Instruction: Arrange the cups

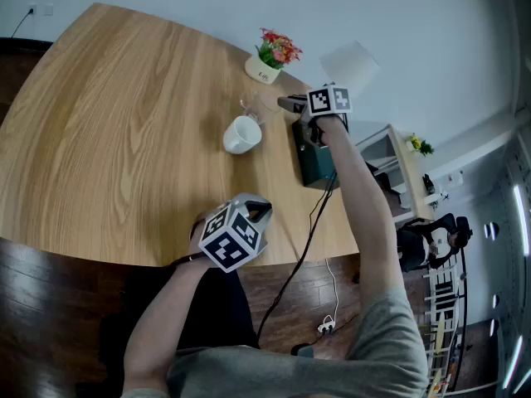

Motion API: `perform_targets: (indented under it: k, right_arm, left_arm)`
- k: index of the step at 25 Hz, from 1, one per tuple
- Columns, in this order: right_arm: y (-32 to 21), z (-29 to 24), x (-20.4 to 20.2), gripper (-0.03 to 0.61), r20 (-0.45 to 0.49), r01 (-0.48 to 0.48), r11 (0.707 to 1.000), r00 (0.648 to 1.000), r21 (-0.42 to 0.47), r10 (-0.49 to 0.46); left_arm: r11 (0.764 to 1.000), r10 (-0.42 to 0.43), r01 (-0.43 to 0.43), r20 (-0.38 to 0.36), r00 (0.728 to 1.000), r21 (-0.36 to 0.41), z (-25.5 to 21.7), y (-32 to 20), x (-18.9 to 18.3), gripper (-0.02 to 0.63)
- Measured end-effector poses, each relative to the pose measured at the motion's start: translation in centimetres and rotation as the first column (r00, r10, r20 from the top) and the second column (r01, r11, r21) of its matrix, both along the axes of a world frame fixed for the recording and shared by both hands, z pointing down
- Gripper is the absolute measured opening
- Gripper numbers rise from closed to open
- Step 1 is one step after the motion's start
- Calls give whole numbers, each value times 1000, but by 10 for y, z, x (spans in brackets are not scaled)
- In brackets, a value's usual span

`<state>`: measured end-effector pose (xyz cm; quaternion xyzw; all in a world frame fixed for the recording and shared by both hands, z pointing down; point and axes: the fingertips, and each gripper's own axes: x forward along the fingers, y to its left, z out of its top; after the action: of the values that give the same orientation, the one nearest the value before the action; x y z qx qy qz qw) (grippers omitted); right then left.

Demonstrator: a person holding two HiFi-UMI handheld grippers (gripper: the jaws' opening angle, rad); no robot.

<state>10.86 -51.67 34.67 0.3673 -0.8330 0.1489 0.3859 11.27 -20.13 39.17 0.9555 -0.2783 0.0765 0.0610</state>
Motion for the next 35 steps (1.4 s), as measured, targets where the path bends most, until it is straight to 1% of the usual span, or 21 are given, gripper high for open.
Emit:
perform_targets:
  k: [4,6,10,11,12,13,15,17,20,22,25,28,30,32,35]
  right_arm:
    - [-18,16,-8,172,-90,-9,999,996,-39,6]
    - [-24,29,-7,170,-139,-21,996,990,-85,9]
    - [-22,56,-6,160,-209,-41,982,978,-186,1]
    - [-21,60,-7,149,-221,-42,979,975,-198,-3]
    - [-21,63,-9,54,-227,-40,978,974,-207,-9]
    - [-20,63,-10,40,-228,-37,976,974,-214,-13]
    - [-16,62,-11,38,-219,-37,972,976,-230,-15]
    - [-10,59,-11,38,-194,-33,971,981,-237,-14]
    - [3,51,-9,37,-160,1,974,986,-228,-38]
    - [10,39,-1,37,-118,17,975,992,-223,-44]
    - [12,4,31,37,-54,-19,983,999,-185,9]
    - [4,-36,85,37,-47,-115,986,993,-119,110]
    - [1,-58,132,37,-62,-194,978,980,-81,189]
    - [2,-71,180,37,-91,-265,963,961,-53,259]
    - [9,-69,237,37,-123,-346,937,933,-43,339]
  left_arm:
    - [1000,3,-3,-1,1000,1,1,-1,0,9]
    - [1000,3,-3,-2,1000,0,0,-1,0,9]
    - [1000,5,-5,-1,1000,1,0,0,0,9]
    - [1000,4,-4,-1,1000,2,1,0,0,9]
    - [1000,4,-4,-1,1000,2,1,0,0,9]
    - [1000,4,-4,-2,1000,3,1,-1,0,9]
    - [1000,4,-4,-2,1000,2,1,0,-1,9]
    - [1000,6,-6,-2,1000,1,2,1,-2,9]
    - [1000,7,-7,0,1000,1,3,1,-5,9]
    - [1000,5,-5,0,1000,2,4,0,-6,9]
    - [1000,6,-6,-4,1000,5,2,1,-6,9]
    - [1000,2,-1,-6,1000,5,3,0,-9,9]
    - [1000,3,-3,-5,1000,2,4,-1,-8,9]
    - [1000,3,-3,-4,1000,0,5,-1,-7,9]
    - [1000,-5,5,-4,1000,-2,5,-2,-8,9]
